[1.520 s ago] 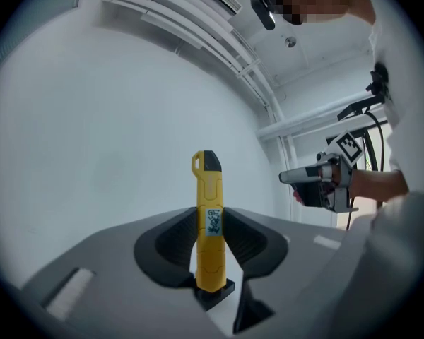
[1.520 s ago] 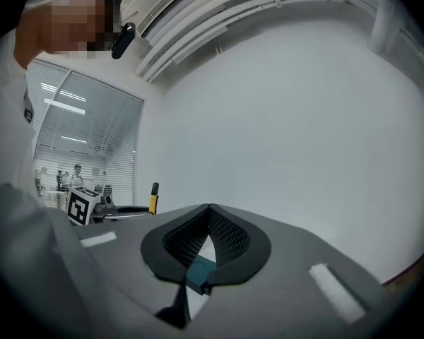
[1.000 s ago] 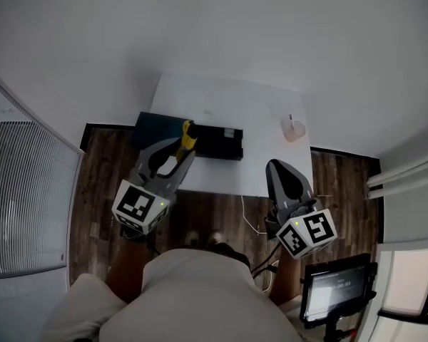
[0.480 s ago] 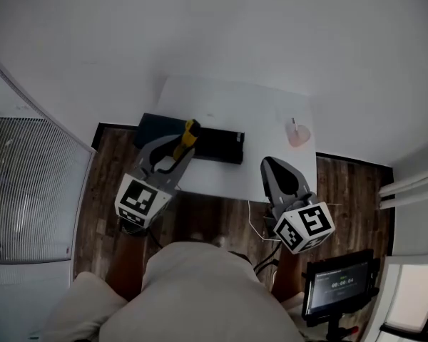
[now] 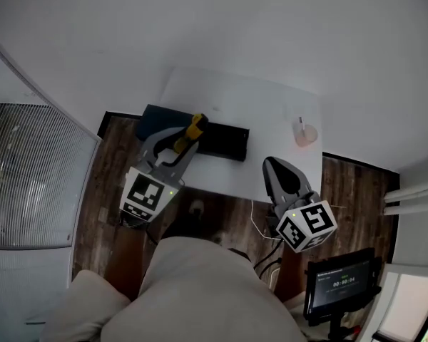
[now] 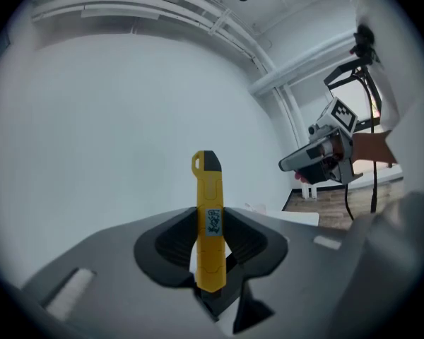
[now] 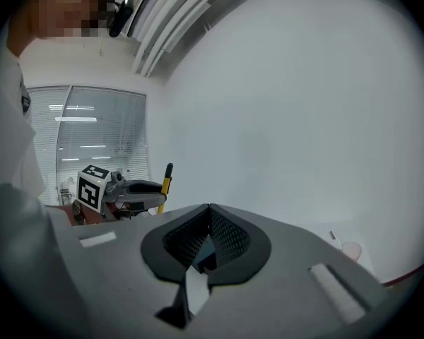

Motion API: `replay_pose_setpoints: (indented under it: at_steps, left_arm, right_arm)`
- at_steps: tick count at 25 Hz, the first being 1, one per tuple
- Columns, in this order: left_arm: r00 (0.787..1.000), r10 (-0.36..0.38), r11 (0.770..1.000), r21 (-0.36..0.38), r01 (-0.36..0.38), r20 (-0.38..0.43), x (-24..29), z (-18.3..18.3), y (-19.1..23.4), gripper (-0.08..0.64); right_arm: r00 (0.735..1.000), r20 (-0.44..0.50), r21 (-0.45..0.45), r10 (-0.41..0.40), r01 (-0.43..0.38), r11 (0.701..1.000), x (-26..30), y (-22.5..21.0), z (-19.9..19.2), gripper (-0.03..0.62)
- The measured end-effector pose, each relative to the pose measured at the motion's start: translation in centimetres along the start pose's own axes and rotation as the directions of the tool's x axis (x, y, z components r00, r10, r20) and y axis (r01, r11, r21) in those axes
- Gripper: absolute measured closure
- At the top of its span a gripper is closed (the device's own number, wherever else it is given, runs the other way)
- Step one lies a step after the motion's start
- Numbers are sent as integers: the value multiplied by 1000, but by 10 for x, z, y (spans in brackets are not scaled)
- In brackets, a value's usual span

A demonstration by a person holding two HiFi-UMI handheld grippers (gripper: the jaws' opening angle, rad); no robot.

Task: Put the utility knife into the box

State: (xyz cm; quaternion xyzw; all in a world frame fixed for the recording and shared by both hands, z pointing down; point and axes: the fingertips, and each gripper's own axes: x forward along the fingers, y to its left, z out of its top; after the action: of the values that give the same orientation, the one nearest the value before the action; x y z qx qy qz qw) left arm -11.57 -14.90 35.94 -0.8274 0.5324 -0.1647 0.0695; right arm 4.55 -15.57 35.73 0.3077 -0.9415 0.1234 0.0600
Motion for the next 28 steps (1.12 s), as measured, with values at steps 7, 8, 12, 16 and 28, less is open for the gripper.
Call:
replay_pose_setpoints:
  at_steps: [7, 8, 12, 16, 28]
  left_arm:
    - [999, -29, 999, 31, 30, -33, 7, -9, 2, 449]
    - [998, -37, 999, 29, 38, -44, 7, -12, 0, 449]
    - [994, -63, 997, 34, 67, -93, 3, -25, -8, 449]
    - [989, -95, 994, 50, 101, -112, 11, -30, -14, 449]
    - [962, -215, 976, 10, 219, -167, 31, -48, -41, 448]
  right_arm:
    - [999, -11, 14, -31, 32, 999, 7, -1, -3, 591]
    - [999, -16, 20, -36, 37, 999, 7, -1, -4, 591]
    - [998, -47, 41, -41, 43, 998, 11, 3, -12, 591]
    - [997, -53, 44, -57, 59, 997, 11, -1, -14, 589]
    - [989, -91, 101, -113, 122, 987, 5, -14, -29, 591]
